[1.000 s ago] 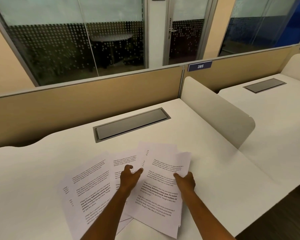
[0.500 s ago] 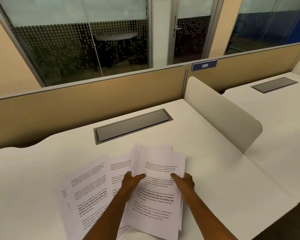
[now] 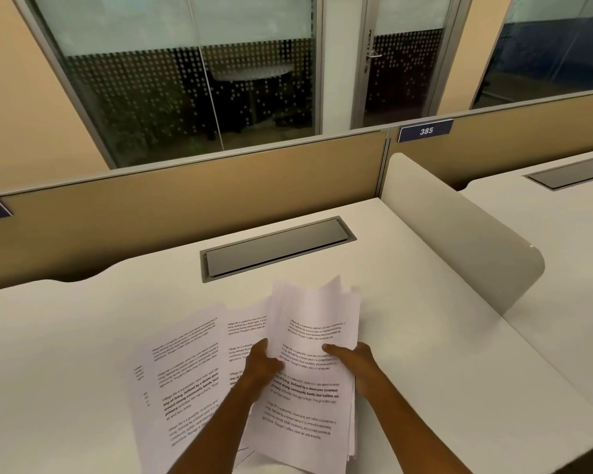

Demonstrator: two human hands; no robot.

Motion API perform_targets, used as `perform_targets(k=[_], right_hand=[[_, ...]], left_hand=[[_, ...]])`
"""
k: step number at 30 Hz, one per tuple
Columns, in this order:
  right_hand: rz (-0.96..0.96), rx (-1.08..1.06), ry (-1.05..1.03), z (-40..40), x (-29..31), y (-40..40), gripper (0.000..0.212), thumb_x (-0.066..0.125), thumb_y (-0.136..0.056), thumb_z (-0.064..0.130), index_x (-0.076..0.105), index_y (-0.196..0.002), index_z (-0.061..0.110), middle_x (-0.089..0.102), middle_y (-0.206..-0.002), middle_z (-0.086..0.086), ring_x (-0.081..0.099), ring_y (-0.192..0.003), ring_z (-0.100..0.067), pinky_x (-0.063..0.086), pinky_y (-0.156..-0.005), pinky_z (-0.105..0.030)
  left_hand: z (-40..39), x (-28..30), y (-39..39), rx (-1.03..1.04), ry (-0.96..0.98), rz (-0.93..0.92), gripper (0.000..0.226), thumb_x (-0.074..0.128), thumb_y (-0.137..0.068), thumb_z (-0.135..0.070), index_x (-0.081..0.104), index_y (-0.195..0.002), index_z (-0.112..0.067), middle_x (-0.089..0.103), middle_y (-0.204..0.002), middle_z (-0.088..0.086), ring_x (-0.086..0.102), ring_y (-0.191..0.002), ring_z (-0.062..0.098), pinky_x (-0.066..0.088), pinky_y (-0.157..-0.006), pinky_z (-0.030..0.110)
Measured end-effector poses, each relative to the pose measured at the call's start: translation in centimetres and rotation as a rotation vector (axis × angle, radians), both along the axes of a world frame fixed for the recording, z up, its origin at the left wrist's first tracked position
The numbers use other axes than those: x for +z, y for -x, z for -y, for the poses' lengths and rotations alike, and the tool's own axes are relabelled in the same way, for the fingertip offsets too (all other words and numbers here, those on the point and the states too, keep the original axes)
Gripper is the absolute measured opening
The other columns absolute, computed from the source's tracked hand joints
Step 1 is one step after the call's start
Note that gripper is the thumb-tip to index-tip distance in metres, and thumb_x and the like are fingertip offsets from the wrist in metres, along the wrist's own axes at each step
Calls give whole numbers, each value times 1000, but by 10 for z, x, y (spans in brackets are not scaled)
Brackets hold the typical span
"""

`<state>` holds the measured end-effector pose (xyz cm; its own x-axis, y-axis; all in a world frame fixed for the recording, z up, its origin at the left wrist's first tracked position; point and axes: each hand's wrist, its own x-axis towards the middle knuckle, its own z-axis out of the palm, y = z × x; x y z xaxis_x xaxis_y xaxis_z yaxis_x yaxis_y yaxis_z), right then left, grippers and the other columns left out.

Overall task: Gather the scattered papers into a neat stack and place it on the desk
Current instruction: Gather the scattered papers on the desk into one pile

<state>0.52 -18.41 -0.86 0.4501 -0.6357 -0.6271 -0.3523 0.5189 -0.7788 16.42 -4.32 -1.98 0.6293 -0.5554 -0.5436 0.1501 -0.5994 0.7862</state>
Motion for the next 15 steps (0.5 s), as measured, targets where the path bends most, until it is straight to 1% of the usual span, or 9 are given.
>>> perform_targets(k=[4,7,9,12,15], right_hand=[[-73,17,71,3,-5,-3,45,79,-72,3,65,-114,5,71,-110,-16,71,-90,-32,59,-84,-47],[-129,61,157,4,-6,-4,45,77,-72,2,63,-115,6,70,-115,-16,69,-94,-32,58,-86,-42],[-173,98,224,2,-2,-6,44,76,-75,3,62,-117,5,69,-115,-15,67,-93,-30,57,-84,-36],[-225,136,278,-2,-1,-11,44,74,-77,5,61,-118,4,68,-115,-15,63,-87,-26,55,-79,-32],[-246,165,317,-10,-1,-19,44,73,-76,6,60,-118,3,68,-115,-16,63,-86,-25,56,-76,-31]], left_hand=[[-9,-1,0,17,3,37,47,71,-81,-16,54,-124,-11,66,-120,11,67,-101,30,59,-86,48],[-19,4,0,52,-62,161,47,69,-85,-26,54,-127,-10,63,-123,8,66,-106,29,57,-91,44],[-27,7,-4,94,-110,257,39,66,-87,-27,57,-121,-10,63,-123,8,64,-107,28,53,-95,39],[-44,9,-12,193,-160,372,26,64,-86,-22,64,-107,-9,68,-115,9,64,-102,26,48,-88,30],[-63,7,-19,251,-205,480,22,65,-84,-22,65,-101,-8,70,-106,9,63,-100,26,47,-86,31]])
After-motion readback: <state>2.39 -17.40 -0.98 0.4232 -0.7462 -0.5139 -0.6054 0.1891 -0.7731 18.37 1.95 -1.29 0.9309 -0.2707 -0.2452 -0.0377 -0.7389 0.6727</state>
